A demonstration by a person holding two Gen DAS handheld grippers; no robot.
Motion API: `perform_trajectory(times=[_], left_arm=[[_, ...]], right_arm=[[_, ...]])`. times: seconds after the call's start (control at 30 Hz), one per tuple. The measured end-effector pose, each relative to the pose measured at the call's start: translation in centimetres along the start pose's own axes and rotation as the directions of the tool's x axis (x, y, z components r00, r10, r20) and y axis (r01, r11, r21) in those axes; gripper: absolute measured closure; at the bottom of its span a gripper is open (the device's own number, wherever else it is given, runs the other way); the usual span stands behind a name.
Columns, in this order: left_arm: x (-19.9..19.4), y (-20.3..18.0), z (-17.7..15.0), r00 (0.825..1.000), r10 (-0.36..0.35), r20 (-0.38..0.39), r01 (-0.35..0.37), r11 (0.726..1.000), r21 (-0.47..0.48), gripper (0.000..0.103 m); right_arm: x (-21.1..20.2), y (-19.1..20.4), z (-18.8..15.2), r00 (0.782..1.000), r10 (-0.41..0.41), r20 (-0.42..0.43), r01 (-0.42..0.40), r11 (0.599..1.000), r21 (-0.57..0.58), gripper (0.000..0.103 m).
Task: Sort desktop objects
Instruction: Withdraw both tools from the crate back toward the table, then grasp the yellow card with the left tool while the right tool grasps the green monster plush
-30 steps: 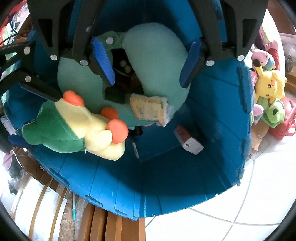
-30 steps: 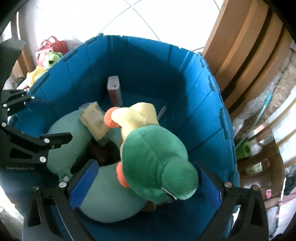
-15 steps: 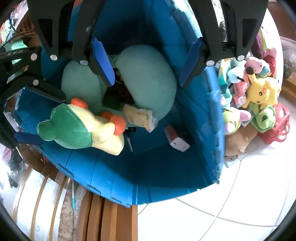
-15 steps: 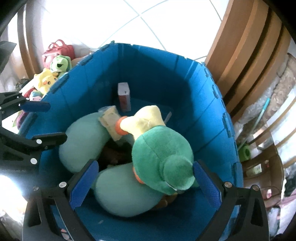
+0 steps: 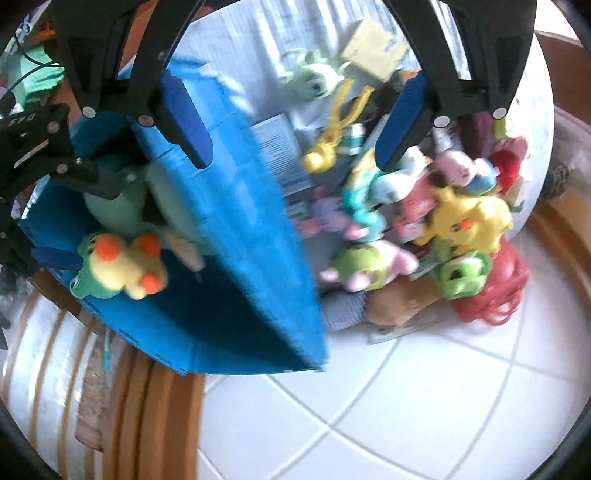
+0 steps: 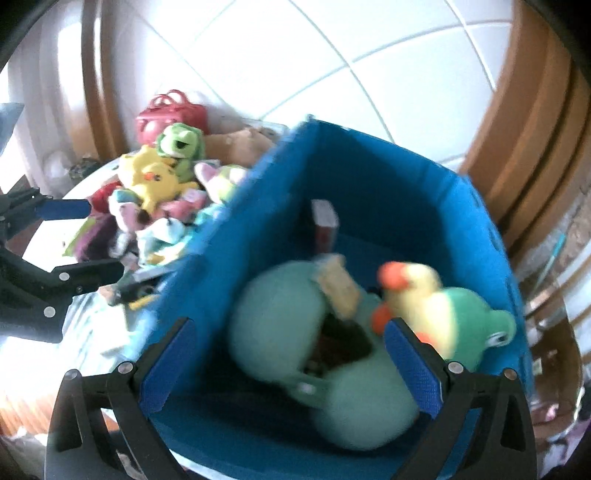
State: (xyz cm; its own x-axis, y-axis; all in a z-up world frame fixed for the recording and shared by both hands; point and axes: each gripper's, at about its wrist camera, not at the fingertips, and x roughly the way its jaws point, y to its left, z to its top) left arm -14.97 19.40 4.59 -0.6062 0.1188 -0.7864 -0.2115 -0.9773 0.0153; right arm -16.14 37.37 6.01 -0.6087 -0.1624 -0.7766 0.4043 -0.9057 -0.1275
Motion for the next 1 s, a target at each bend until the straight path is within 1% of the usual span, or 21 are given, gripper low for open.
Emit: perform_trajectory(times=[0.17,0.33,0.4,0.47,0.5,0.57,0.67,0.73,0.8,0.87,1.0], left_arm=[[-1.2,8.8,-4.6,0.997,0.072,-0.016,-0.073,0.996,-0.048,0.013],[-1.9,17.9,-9.2,0.989,0.137,-0.048,-0.141,0.985,-0.095,0.013],[-2.2,21.2,-10.9,0.985,0.163,-0.06,-0.169,0.979,-0.112,0.013],[-2.3,23.7,-12.4,0.98,0.19,-0.065,-0.197,0.972,-0.126,0.013],[-2.2,24.9,-13.1,0.979,0.193,-0.068,-0.201,0.969,-0.14,0.013],[-1.9,27.0,-14.5,0.982,0.177,-0.07,-0.187,0.964,-0.187,0.013],[-1.0,29.4,-16.5,0.981,0.176,-0.084,-0.192,0.946,-0.26,0.013],[0.2,30.4,-17.8,0.976,0.192,-0.104,-0.215,0.93,-0.297,0.013],[1.9,30.7,-18.9,0.969,0.21,-0.13,-0.242,0.915,-0.322,0.013],[3.6,30.1,-19.7,0.969,0.199,-0.143,-0.236,0.915,-0.327,0.013],[7.1,28.6,-21.0,0.97,0.178,-0.168,-0.225,0.916,-0.331,0.013]], right_arm=[[0.3,7.0,1.5,0.999,0.039,0.033,-0.04,0.999,0.012,0.0],[1.0,14.3,2.8,0.995,0.082,0.065,-0.084,0.996,0.034,0.0],[1.6,16.7,2.9,0.993,0.097,0.061,-0.1,0.994,0.042,0.0],[2.4,18.5,2.8,0.993,0.107,0.049,-0.11,0.993,0.048,0.0],[2.9,19.4,2.7,0.993,0.112,0.043,-0.114,0.992,0.052,0.0],[3.9,21.0,2.5,0.992,0.121,0.031,-0.123,0.991,0.06,0.0],[6.2,22.8,1.9,0.987,0.158,-0.003,-0.157,0.984,0.084,0.0],[7.6,23.4,1.2,0.981,0.191,-0.022,-0.187,0.977,0.102,0.0],[9.1,23.7,0.5,0.978,0.206,-0.03,-0.202,0.973,0.112,0.0],[11.2,23.5,-0.5,0.976,0.215,-0.047,-0.207,0.969,0.136,0.0],[14.8,22.2,-2.8,0.974,0.21,-0.087,-0.19,0.962,0.193,0.0]])
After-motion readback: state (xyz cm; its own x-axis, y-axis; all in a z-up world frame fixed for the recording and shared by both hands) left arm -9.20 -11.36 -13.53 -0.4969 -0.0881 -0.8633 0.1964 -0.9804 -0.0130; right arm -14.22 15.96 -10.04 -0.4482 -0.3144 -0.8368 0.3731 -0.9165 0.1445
